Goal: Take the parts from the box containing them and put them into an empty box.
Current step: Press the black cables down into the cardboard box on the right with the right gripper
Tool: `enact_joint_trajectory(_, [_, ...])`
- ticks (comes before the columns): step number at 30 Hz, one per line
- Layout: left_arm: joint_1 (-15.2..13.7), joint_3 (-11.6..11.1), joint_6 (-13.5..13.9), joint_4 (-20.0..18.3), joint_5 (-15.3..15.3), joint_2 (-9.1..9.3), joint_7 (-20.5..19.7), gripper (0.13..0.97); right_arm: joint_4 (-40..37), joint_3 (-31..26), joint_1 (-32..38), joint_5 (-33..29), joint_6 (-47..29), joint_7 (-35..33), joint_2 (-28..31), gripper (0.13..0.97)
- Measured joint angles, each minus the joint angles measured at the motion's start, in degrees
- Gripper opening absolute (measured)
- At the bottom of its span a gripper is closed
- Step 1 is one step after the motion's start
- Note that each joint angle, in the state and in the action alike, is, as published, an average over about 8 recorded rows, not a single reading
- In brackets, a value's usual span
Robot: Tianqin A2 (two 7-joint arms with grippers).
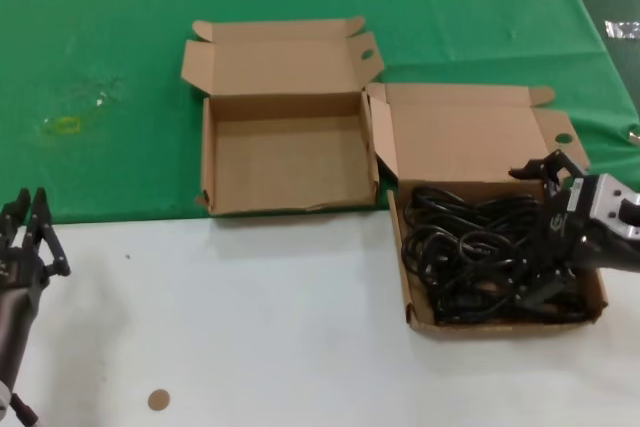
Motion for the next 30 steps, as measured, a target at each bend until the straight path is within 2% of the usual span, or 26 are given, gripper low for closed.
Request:
enact_joint_trajectory(4, [0.0, 0.0, 0.0, 0.0, 0.0, 0.00, 0.0, 0.192, -2.3, 1.8, 2.1, -4.4, -7.9, -1.1, -1.9, 0.966])
enact_joint_trajectory(12, [0.0, 0.0, 0.0, 0.0, 0.0, 0.00, 0.0, 0.157, -7.8, 4.6, 5.0, -11.9, -18.2, -4.0, -7.7, 0.966])
enact_joint_trajectory(23, [0.0, 0.0, 0.0, 0.0, 0.0, 0.00, 0.0, 0.152, -15.9, 7.7, 8.1, -17.9, -24.1, -8.6, -15.2, 0.964])
enact_joint_trajectory(30, [0.0, 0.0, 0.0, 0.0, 0.0, 0.00, 0.0, 0.152, -17.2, 9.5, 8.6, -20.2, -26.8, -9.6, -17.2, 0.916])
